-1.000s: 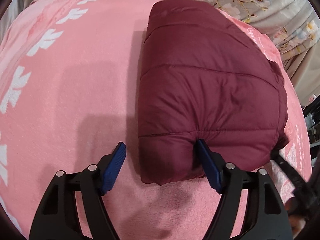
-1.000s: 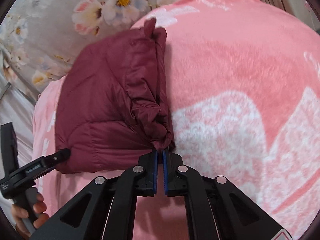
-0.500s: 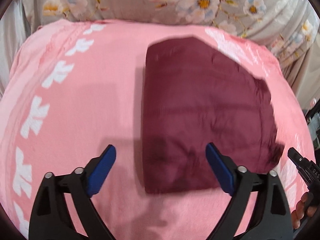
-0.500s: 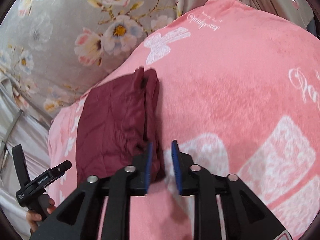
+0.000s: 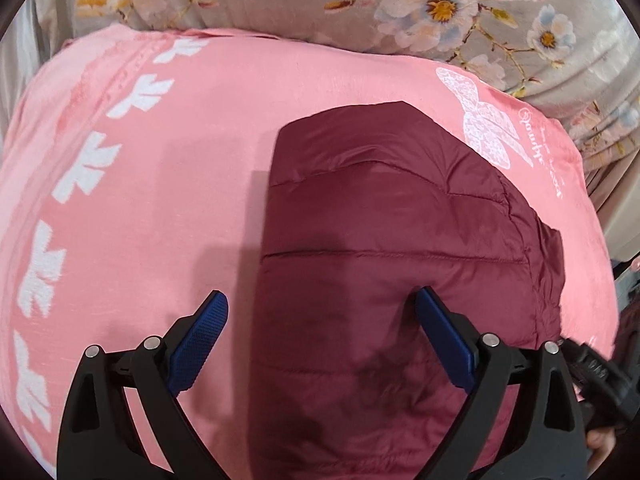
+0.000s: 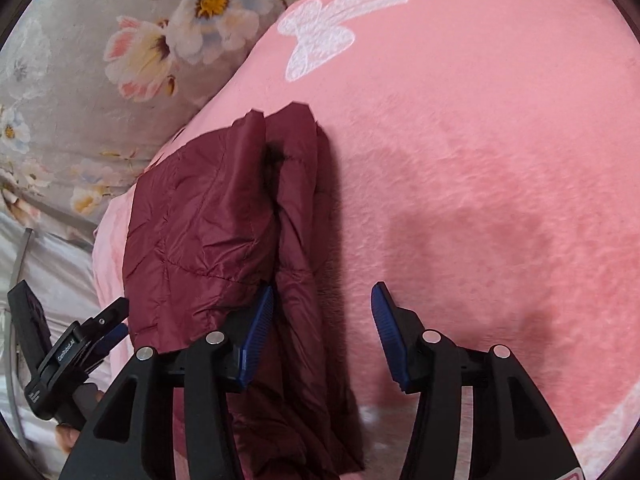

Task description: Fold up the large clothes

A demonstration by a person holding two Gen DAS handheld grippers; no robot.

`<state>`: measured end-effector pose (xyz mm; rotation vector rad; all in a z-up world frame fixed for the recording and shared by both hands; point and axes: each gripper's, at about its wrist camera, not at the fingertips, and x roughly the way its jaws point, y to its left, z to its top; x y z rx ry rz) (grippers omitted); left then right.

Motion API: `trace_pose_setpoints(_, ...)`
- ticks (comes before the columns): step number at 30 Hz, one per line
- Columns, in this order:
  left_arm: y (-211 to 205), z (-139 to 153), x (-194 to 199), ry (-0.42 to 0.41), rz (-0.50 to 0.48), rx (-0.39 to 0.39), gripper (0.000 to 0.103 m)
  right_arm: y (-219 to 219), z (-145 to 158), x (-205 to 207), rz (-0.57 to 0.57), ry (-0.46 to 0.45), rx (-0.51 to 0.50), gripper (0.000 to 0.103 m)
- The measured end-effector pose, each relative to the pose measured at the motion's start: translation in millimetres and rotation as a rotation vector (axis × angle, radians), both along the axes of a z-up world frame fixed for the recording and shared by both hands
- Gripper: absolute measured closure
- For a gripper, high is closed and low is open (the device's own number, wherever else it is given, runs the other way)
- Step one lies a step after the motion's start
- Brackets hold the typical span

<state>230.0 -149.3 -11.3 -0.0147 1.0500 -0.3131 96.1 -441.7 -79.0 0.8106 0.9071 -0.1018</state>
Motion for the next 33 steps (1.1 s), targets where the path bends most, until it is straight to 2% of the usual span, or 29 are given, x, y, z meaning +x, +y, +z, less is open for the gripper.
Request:
trace_pose_setpoints(8, -9.4, -12.5, 13.1, 0.032, -0.005, -0.037, 0.006, 13.6, -3.3, 14.4, 0.048, -0.038, 0.109, 0.051)
trace_pose_setpoints(12, -12.3, -20.3, 15.6, 0.030, 0.000, -0.032, 0.005, 18.2, -11.4, 19.8, 0.048, -0.038, 0.119, 0.045)
trace_pose_setpoints(18, -10.6, -32.4, 19.0, 0.009, 0.020, -0.046, 0.005, 23.9, -12.5, 22.6, 0.052, -0.074, 0.101, 0.044)
trace_pose_setpoints(19, -10.4, -34.1, 19.5, 0.004, 0.022, -0.046, 0.005, 24.2, -13.1, 22.5, 0.053, -0.082, 0.100, 0.046)
trace_pose_setpoints(24, -11.8, -36.6, 20.5, -0.012, 0.018, -0.040, 0.005, 26.6, -16.8, 22.7, 0.060, -0.117, 0.128, 0.074)
trace_pose_setpoints(27, -14.5, -32.7, 16.2, -0.024, 0.005, -0.024, 0.007, 31.5, -8.5, 18.1, 0.048, -0.135, 0.087, 0.085)
trace_pose_setpoints(31, -27.9, -22.9, -0.6, -0.084, -0.040, 0.041, 0.010, 44.2, 6.2, 6.9, 0.032, -0.130, -0.029, 0.088)
trace_pose_setpoints(33, -32.6, -23.5, -4.3, -0.109, -0.050, 0.065, 0.009, 45.8, 4.6, 4.4, 0.021, -0.131, -0.039, 0.088)
